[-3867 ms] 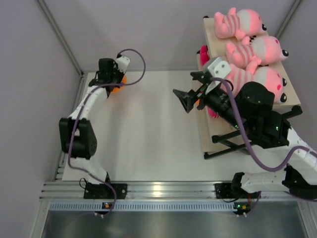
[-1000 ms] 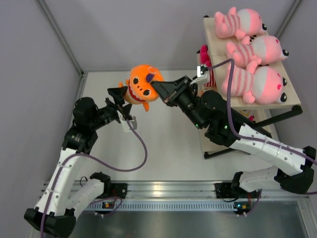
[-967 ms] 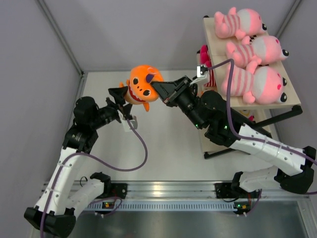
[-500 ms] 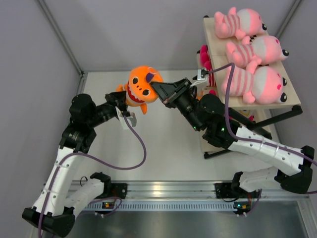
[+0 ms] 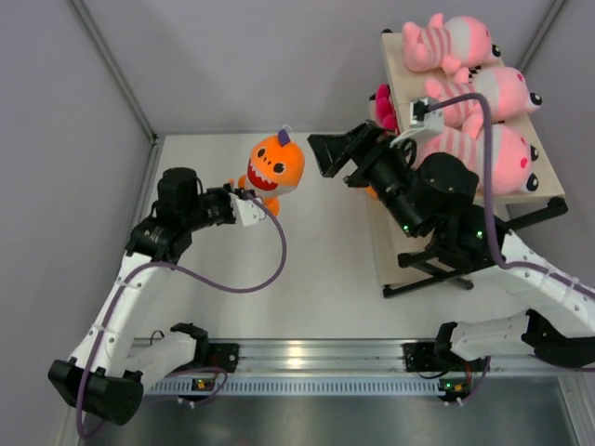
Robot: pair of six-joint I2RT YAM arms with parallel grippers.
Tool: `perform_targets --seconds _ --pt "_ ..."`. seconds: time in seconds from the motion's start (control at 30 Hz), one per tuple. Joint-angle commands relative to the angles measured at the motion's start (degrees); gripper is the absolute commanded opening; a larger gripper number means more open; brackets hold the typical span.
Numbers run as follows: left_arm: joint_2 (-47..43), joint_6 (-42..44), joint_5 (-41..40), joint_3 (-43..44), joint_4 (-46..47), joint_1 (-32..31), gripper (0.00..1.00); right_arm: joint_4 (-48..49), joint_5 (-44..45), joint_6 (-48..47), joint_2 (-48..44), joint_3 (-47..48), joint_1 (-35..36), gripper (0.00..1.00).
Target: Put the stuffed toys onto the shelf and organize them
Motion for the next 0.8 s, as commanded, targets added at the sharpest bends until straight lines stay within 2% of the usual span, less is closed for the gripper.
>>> perform_targets --seconds 0.0,0.1,0.23,0.4,0.43,0.57,0.77 --pt "1.9 -1.2 -5.7 -3.7 -7.8 -0.5 0.00 -14.6 5.4 -13.0 0.2 11.2 0.5 0.88" --pt "3.5 2.9 -7.9 -7.0 -7.6 -1.6 0.00 -16.6 6.2 -18.4 0.4 15.3 0.5 0.88" --pt "9.2 4.7 -9.9 -4.9 -7.5 -6.4 0.00 -12.8 6.8 -23.1 -2.4 14.4 0.5 0.88" --pt "20.9 6.5 -13.3 2.5 -7.5 -15.2 0.00 -11.1 7.6 -26.2 -6.3 12.7 0.5 0.86" --pt "25.6 6.7 -14.3 3.7 -7.5 -16.5 0.00 -11.2 7.6 -26.8 -6.5 12.6 0.5 0.86" --pt "36.7 5.9 -15.0 12.8 -7.2 -23.8 0.00 -13.1 7.3 -31.0 -6.1 14.9 0.6 0.86" --pt "51.4 7.8 -14.5 25.9 -4.4 -29.8 0.00 -13.2 5.5 -37.5 -4.6 19.3 0.6 0.86"
